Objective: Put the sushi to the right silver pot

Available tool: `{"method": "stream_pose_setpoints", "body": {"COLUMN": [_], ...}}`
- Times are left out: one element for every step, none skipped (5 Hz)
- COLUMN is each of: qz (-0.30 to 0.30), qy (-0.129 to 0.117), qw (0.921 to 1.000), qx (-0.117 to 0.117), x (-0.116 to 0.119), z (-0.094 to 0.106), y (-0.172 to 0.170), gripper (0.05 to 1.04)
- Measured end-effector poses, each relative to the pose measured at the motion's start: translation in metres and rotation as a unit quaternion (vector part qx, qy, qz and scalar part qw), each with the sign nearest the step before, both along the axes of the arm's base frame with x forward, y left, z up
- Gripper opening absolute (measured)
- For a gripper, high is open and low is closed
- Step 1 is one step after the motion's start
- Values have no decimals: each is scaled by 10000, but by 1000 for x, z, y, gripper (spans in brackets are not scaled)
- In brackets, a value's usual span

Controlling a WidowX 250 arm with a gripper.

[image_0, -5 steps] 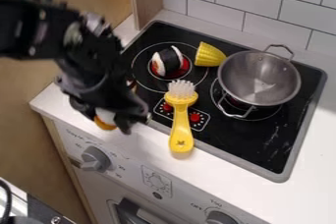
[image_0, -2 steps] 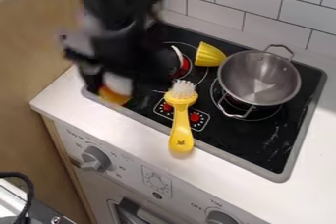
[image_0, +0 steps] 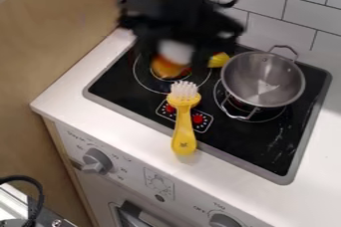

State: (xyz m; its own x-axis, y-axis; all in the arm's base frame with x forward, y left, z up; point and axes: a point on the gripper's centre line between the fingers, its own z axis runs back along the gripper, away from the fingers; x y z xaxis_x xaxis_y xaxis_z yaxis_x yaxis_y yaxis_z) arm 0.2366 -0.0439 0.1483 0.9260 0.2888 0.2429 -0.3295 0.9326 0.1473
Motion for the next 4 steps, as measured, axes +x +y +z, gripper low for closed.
{"method": "stream_pose_setpoints", "body": {"qz": [235, 461, 640, 769], "qy": [79, 52, 46, -45], "qw": [9997, 9989, 9979, 9969], "qx": [28, -2, -31, -130], "x": [19, 38, 53, 61], "z": [2, 4, 0, -6], "y": [-14, -27, -37, -46], "gripper": [671, 671, 671, 671]}}
